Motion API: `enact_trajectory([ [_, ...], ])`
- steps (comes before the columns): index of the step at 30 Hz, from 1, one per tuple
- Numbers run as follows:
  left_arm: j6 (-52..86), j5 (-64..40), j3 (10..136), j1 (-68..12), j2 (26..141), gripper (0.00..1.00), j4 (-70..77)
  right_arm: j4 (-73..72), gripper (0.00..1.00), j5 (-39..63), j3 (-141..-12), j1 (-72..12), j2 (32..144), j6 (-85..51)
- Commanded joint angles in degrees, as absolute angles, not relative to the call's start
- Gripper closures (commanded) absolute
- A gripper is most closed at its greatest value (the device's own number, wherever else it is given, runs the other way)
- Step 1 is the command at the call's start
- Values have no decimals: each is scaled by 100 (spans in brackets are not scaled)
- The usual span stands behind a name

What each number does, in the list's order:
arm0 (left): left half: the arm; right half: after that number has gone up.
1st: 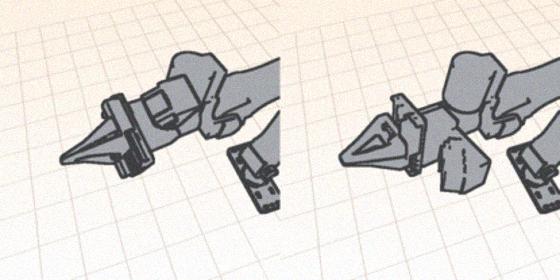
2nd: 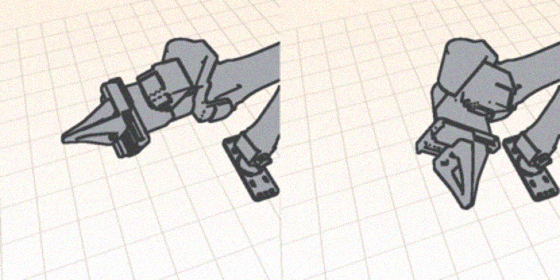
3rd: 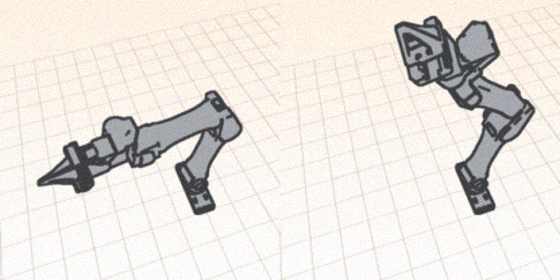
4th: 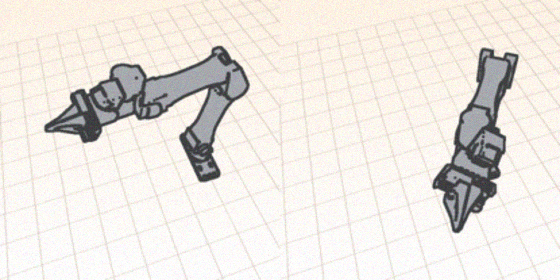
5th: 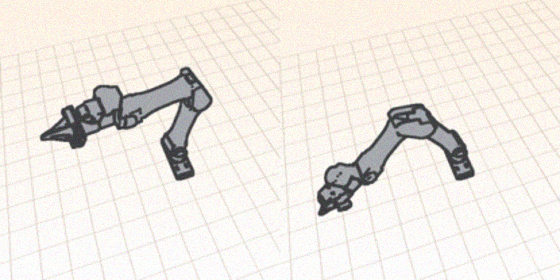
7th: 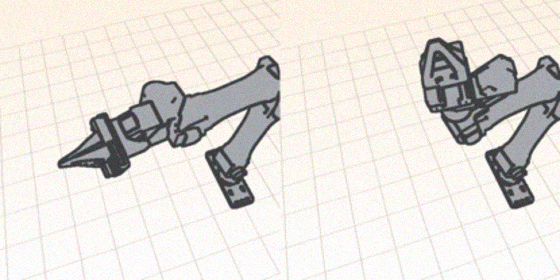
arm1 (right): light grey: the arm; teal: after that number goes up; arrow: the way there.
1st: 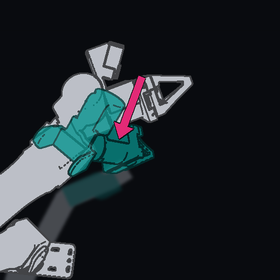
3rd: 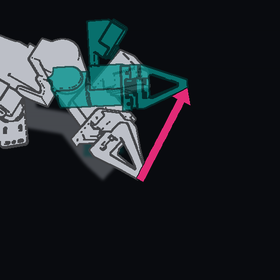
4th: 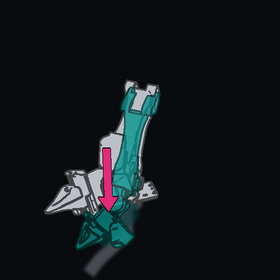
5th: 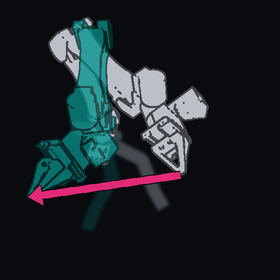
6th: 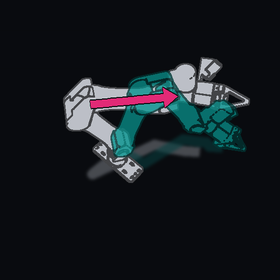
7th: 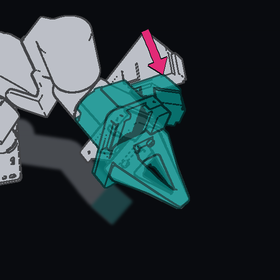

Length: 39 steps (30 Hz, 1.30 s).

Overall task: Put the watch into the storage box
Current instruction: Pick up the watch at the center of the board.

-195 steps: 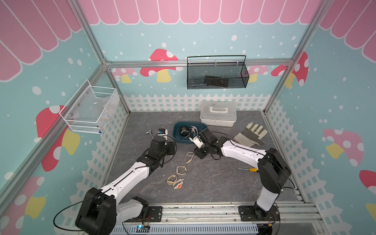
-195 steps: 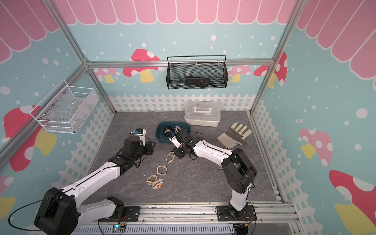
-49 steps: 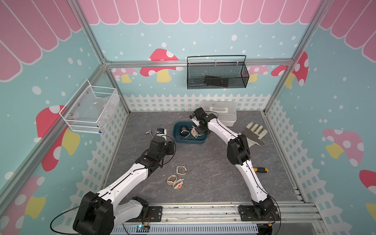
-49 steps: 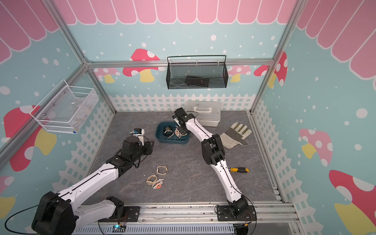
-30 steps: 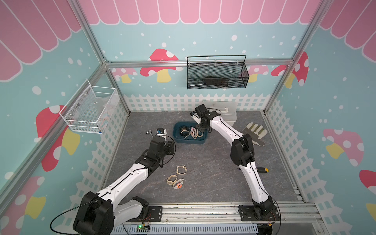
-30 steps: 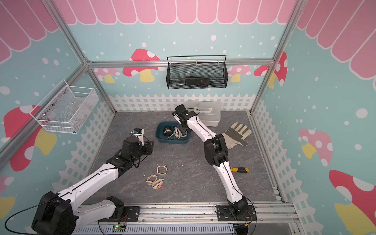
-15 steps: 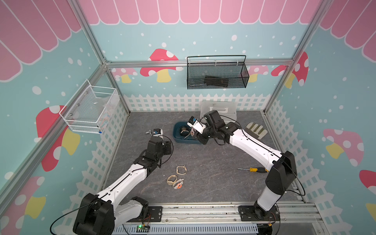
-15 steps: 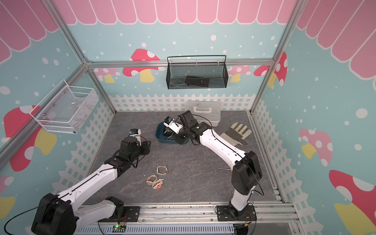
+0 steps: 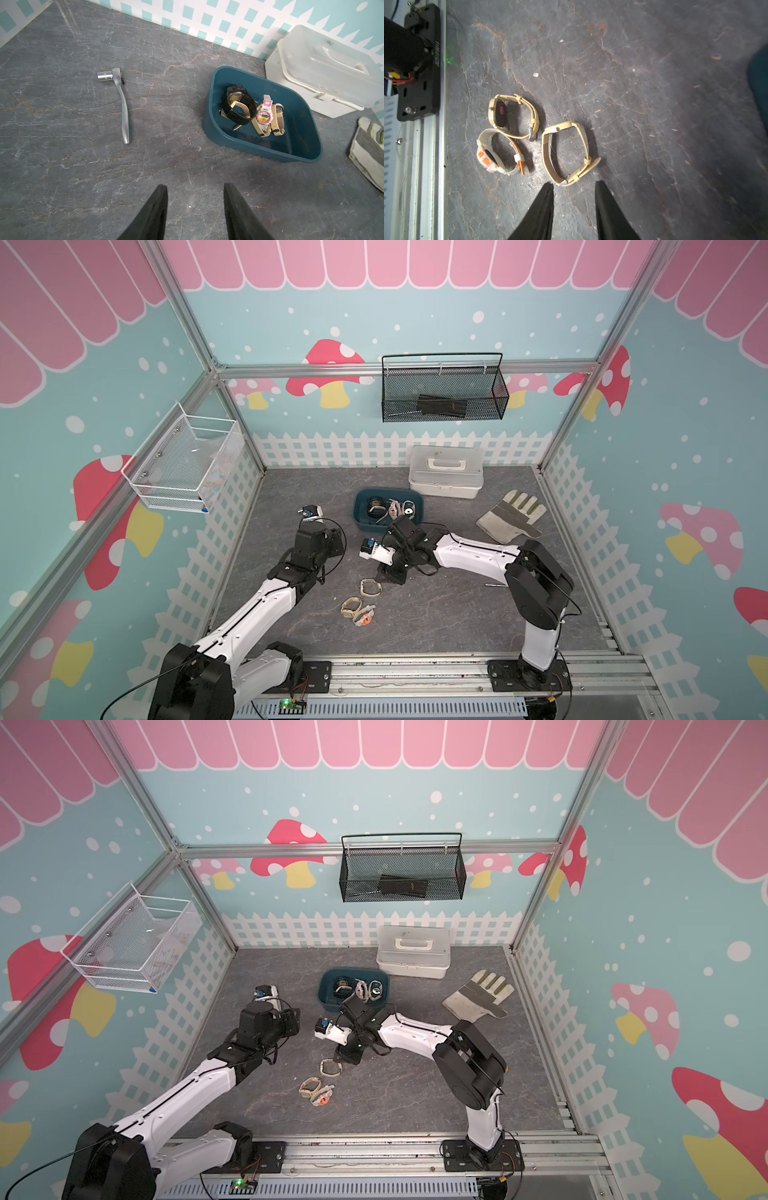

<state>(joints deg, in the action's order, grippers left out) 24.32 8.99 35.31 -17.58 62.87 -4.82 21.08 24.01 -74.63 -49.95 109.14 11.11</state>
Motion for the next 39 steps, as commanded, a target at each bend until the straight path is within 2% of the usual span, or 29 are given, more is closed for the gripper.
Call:
enact_trajectory([
  [1,2524,942,3445,-1722,6194,53,-545,2050,64,2228,-7650,-5155,11280,1198],
  [18,2452,906,3393,-1723,6150,53,-539,2185,66,1479,-8156,-5414,11780,1289],
  [29,2440,900,3360,-1718,6110,53,-527,1887,65,1903,-8067,-5414,11606,1248],
  [39,2426,899,3367,-1723,6100,53,-527,1802,65,2132,-7410,-5573,11030,1188],
])
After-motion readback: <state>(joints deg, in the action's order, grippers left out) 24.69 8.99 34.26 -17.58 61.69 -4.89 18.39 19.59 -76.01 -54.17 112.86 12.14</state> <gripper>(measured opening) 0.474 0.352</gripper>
